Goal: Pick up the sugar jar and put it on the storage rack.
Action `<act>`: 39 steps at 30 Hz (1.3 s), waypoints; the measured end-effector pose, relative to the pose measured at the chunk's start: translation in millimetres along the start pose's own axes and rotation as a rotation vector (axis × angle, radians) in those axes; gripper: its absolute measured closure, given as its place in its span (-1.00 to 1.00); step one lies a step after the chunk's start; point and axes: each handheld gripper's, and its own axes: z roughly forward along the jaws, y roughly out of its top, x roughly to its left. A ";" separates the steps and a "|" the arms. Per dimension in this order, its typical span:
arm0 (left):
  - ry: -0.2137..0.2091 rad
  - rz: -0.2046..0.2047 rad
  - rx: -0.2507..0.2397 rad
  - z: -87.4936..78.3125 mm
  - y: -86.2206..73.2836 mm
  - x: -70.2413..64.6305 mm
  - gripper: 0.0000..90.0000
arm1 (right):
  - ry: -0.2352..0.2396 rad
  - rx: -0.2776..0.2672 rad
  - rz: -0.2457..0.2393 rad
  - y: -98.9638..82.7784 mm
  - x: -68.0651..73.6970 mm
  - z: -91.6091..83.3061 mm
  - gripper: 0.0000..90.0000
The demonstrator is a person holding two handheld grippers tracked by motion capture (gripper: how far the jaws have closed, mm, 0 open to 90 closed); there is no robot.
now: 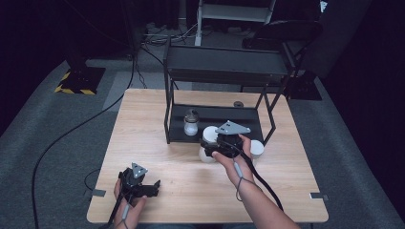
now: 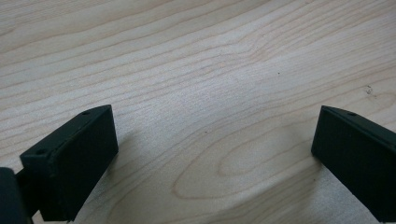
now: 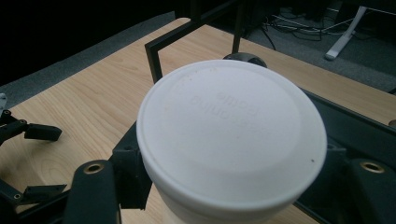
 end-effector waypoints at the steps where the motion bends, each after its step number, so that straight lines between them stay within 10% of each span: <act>1: 0.000 0.000 0.000 0.0 0.0 -0.1 -0.99 | -0.002 -0.002 0.001 0.5 -0.4 -0.3 -0.24; 39: 0.000 -0.001 -0.001 0.1 -0.2 -0.2 -0.99 | -0.041 -0.018 0.019 25.8 -31.5 1.3 -0.24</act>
